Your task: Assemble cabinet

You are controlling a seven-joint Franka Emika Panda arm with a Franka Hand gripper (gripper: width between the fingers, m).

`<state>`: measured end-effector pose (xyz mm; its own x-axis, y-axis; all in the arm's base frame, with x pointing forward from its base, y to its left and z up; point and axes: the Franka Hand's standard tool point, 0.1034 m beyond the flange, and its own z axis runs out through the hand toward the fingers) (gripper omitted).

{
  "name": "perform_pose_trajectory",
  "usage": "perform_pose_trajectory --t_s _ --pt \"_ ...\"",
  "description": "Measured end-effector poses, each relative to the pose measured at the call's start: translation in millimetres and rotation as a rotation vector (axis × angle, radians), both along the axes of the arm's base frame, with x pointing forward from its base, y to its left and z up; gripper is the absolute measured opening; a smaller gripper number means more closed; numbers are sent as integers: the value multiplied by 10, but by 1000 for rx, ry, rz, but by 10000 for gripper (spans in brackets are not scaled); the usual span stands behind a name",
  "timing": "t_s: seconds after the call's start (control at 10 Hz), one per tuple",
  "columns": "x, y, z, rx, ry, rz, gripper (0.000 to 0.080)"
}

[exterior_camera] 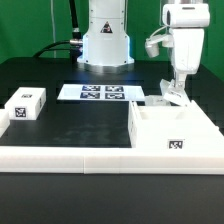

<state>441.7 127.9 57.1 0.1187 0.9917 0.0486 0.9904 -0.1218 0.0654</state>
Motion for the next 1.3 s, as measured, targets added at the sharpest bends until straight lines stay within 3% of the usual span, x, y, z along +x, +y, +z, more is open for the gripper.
perform_pose_trajectory --t_s 0.3,0.6,1.1,1.3 --pt "-4 4 -6 0 1 -2 70" --pt "29 72 74 -2 -7 -3 70" --pt "6 73 52 -2 -1 -13 70" --pt "75 82 80 0 -9 -14 70"
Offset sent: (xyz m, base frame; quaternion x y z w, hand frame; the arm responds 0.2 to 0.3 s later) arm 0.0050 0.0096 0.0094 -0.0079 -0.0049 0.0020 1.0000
